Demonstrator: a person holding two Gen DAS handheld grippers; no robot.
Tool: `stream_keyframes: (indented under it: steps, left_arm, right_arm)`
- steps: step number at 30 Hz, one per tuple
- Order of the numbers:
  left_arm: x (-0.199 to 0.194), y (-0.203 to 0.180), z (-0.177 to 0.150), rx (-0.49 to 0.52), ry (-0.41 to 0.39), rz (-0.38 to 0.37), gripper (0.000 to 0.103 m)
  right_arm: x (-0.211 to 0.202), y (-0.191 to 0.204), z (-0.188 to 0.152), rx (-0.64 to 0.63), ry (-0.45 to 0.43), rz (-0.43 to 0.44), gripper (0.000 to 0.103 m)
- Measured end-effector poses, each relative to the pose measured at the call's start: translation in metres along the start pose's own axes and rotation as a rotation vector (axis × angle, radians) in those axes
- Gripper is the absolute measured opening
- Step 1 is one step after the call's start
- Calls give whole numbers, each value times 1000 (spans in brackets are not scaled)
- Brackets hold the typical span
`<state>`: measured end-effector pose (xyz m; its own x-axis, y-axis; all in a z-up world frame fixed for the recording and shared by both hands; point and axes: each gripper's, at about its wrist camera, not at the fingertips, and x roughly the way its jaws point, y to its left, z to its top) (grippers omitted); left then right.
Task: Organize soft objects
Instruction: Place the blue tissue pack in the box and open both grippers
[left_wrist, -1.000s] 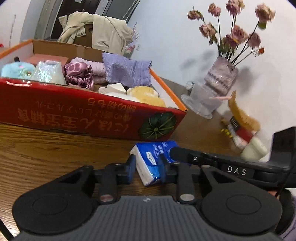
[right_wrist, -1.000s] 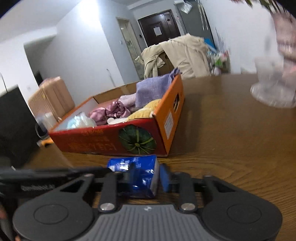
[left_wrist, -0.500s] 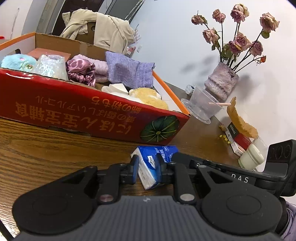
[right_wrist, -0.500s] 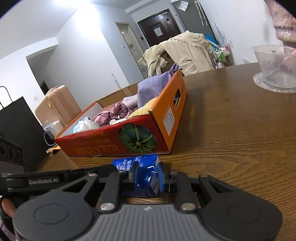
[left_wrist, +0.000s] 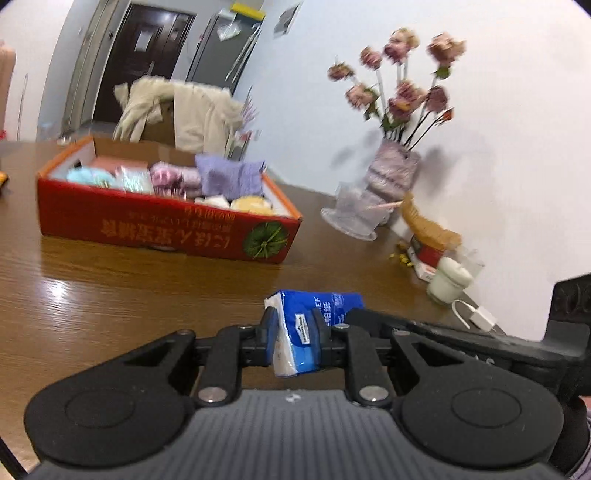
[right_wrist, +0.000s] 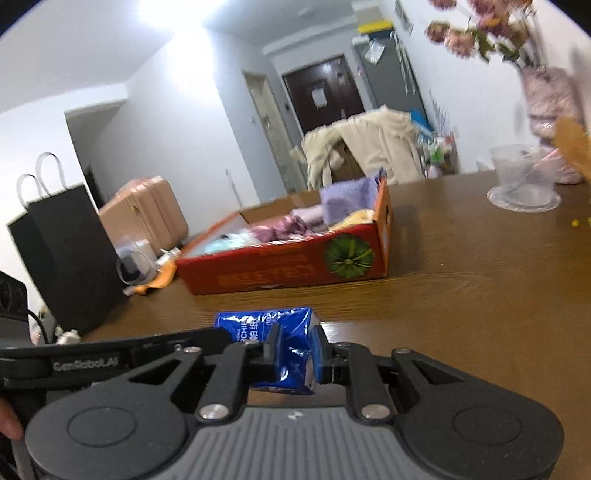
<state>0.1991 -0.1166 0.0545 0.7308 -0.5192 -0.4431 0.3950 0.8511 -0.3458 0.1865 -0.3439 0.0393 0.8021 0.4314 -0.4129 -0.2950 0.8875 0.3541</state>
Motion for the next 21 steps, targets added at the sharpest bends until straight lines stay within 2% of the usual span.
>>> stream_keyframes:
  steps: [3, 8, 12, 17, 19, 21]
  left_arm:
    - [-12, 1, 7, 8, -38, -10, 18]
    - [-14, 16, 32, 3, -81, -19, 18]
    - [2, 35, 82, 16, -113, -26, 18]
    - [61, 76, 149, -4, -80, -15, 18]
    - [96, 98, 164, -18, -31, -4, 18]
    - [137, 122, 171, -63, 50, 15, 19]
  right_arm:
    - [-7, 13, 2, -29, -9, -2, 16]
    - [8, 26, 21, -52, -27, -3, 15]
    - [38, 31, 64, -90, -55, 2, 16]
    - [111, 20, 133, -91, -19, -4, 15]
    - [147, 10, 150, -72, 11, -21, 15]
    - [186, -5, 161, -30, 56, -43, 15]
